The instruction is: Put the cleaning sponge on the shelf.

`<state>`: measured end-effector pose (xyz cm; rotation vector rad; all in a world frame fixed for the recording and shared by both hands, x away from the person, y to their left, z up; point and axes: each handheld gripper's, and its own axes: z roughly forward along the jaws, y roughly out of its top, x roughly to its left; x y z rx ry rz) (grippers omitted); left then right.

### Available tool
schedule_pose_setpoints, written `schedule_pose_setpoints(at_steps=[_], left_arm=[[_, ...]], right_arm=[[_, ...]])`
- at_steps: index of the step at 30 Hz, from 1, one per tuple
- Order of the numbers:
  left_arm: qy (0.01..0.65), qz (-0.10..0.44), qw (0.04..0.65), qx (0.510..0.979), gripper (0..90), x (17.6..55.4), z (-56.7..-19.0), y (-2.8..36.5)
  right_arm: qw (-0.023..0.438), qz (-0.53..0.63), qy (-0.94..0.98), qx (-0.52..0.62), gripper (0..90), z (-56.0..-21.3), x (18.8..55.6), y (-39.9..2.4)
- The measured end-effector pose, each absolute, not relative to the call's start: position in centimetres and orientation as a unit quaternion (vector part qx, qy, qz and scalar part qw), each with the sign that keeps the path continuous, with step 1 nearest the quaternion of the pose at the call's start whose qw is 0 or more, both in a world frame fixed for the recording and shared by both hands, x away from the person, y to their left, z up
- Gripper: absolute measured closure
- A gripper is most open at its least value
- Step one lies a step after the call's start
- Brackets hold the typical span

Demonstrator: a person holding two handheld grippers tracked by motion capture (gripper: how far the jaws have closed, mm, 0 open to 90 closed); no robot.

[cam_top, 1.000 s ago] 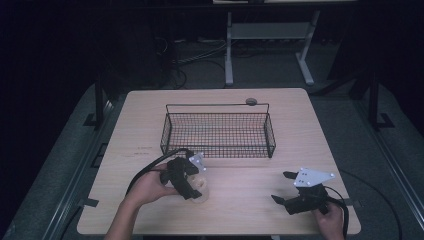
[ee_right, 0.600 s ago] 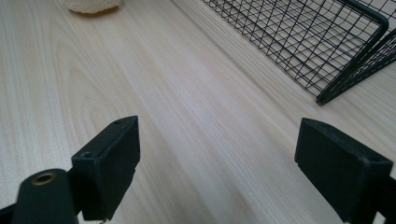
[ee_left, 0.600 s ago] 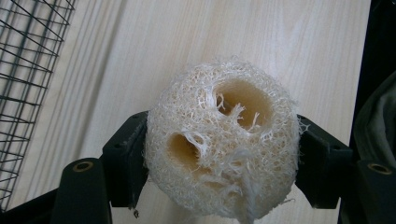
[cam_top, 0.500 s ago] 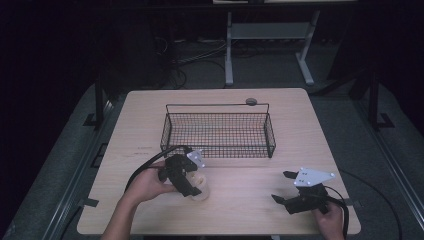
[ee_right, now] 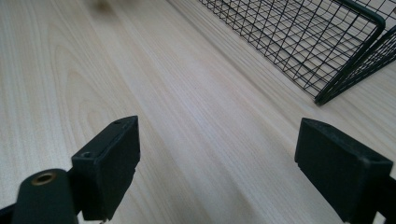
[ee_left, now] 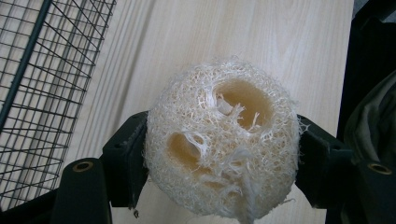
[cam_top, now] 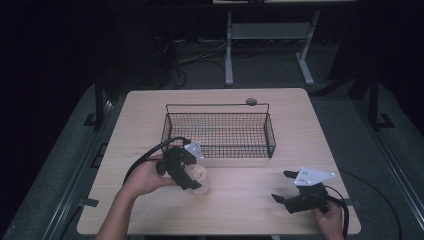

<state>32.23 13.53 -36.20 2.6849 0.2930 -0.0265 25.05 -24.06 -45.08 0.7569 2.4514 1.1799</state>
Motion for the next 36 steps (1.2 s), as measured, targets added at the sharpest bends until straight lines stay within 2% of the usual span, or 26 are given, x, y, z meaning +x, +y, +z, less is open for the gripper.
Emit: schedule_pose_setpoints(at_steps=[23, 36], left_arm=[[0.103, -0.006, 0.226, 0.969, 28.3, 34.0, -34.1, 13.0], [0.104, -0.005, 0.24, 0.965, 28.4, 36.6, -32.0, 12.3]], right_arm=[[0.16, 0.416, 0.855, 0.265, 13.5, -45.0, 25.2, -24.0], [0.159, 0.418, 0.854, 0.266, 13.6, -45.0, 25.3, -24.1]])
